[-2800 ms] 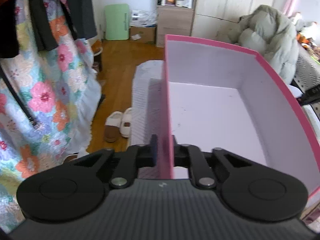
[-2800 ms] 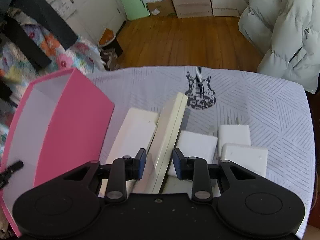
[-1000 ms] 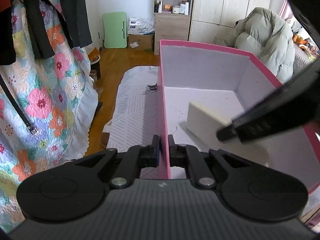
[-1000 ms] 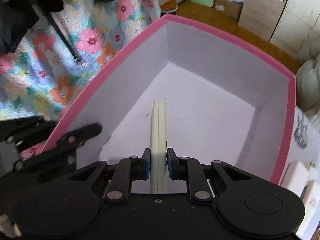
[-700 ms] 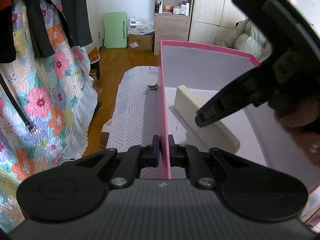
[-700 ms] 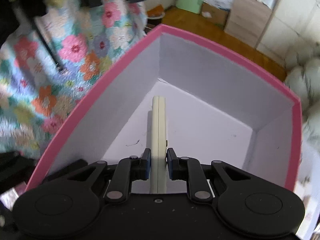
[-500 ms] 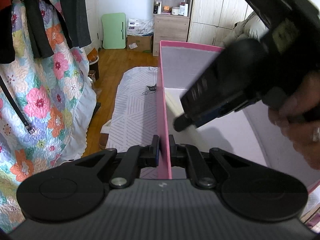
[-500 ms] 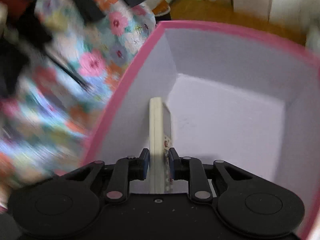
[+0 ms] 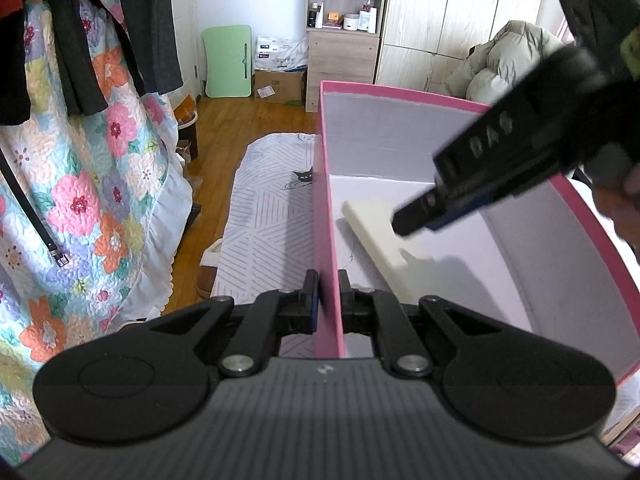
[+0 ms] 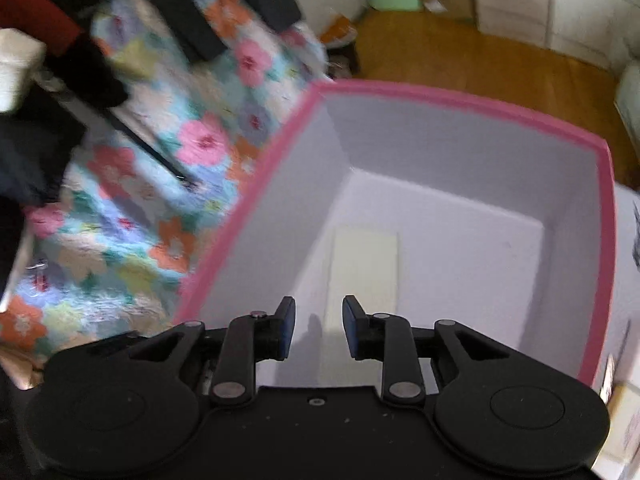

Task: Organize rigid objects
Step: 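Carry the cream bar into the pink box and release it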

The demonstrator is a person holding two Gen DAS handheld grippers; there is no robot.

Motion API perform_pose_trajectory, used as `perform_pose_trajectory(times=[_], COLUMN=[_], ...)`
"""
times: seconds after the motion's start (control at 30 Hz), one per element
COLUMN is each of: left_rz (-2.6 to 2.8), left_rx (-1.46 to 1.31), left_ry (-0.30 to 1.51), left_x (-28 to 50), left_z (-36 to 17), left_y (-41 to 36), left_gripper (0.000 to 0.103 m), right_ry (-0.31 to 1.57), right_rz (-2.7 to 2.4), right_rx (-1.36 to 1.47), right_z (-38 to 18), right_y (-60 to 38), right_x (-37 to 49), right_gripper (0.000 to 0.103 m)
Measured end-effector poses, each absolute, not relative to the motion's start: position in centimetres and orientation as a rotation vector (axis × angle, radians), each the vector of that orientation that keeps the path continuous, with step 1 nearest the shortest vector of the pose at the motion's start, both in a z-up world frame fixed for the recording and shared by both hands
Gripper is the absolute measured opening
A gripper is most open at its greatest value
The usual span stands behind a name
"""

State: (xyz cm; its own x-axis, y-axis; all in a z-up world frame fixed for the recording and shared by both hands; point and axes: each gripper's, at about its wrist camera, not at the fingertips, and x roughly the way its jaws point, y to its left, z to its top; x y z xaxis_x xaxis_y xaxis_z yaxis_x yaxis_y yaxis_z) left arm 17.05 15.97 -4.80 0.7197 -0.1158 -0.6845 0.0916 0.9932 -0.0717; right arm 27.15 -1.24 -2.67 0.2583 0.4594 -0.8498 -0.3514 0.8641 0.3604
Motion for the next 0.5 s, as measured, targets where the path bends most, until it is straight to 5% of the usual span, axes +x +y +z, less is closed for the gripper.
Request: perform_pose_trajectory(times=[0.37,0.5], left_rz=[-0.112,-0.106], left_rx=[-0.030,-0.016], left_ry=[0.763,0.756], left_x=[17.0,16.9], left_z=[-4.7,-4.7], left_y=[15.8,15.5], left_gripper=[0.006,0.006], right_ry=[1.098,1.094], right_rz=[0.522,0.400], right_rx=[0.054,0.069], right_z=[4.9,5.5], right_y=[-9.9,-14.3], right_x=[22.1,20.2], right_gripper=[0.032,0.041])
